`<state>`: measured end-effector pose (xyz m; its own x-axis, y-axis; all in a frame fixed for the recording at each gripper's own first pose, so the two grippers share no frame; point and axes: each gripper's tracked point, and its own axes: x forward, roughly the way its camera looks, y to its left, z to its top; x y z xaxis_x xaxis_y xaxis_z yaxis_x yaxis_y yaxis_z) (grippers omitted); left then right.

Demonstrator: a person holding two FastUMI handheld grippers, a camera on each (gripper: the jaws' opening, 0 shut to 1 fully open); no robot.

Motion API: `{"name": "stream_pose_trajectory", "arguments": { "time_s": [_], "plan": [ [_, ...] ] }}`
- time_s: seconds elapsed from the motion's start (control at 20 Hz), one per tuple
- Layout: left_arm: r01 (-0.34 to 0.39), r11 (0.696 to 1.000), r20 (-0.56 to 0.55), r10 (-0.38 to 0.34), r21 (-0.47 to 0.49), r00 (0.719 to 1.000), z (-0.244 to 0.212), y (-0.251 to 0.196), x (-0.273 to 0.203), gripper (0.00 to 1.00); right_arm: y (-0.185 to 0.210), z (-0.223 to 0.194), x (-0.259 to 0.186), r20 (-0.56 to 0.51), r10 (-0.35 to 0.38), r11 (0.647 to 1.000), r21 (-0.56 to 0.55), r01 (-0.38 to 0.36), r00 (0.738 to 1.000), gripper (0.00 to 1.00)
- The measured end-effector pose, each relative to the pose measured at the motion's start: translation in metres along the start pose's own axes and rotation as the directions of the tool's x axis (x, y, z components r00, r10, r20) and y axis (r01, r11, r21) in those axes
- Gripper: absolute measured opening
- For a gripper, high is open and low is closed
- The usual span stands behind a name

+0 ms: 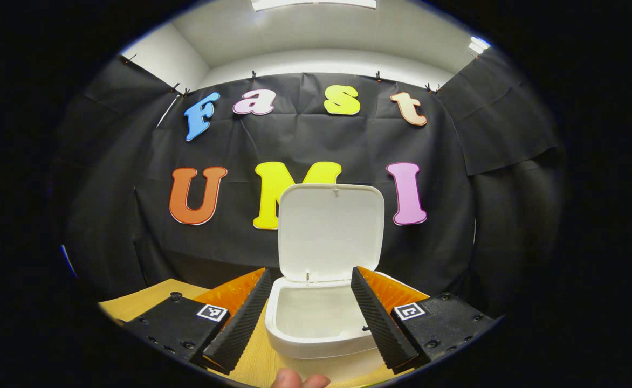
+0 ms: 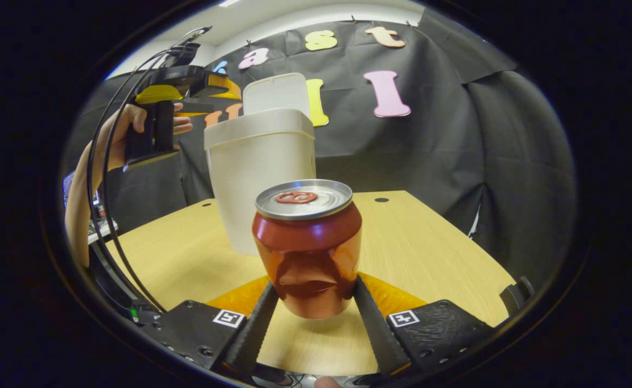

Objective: Press the lid of the desktop garbage bin to open it, pick up the crumpled paper on the desktop and throw it into the bin, then pick up the pop can on the desktop and drop it into the bin, and finally close the garbage bin lid.

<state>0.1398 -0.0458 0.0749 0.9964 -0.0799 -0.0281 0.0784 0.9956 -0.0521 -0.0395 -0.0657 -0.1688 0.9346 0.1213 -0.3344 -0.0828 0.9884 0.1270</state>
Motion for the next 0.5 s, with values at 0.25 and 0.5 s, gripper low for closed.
{"name": "stream_pose_trajectory", "arguments": {
  "time_s": [0.25, 0.5],
  "plan": [
    [-0.005, 1.0, 0.004, 0.005, -0.01, 1.0, -0.005, 0.009, -0.015, 0.96, -0.003, 0.023, -0.004, 0.033, -0.005, 1.0, -0.025, 0.006, 0.999, 0.82],
    [-0.015, 1.0, 0.007, 0.015, 0.006, 1.0, -0.013, 0.021, -0.037, 0.96, -0.001, 0.07, -0.006, 0.085, 0.008, 0.996, -0.088, -0.001, 0.996, 0.82]
  ]
}}
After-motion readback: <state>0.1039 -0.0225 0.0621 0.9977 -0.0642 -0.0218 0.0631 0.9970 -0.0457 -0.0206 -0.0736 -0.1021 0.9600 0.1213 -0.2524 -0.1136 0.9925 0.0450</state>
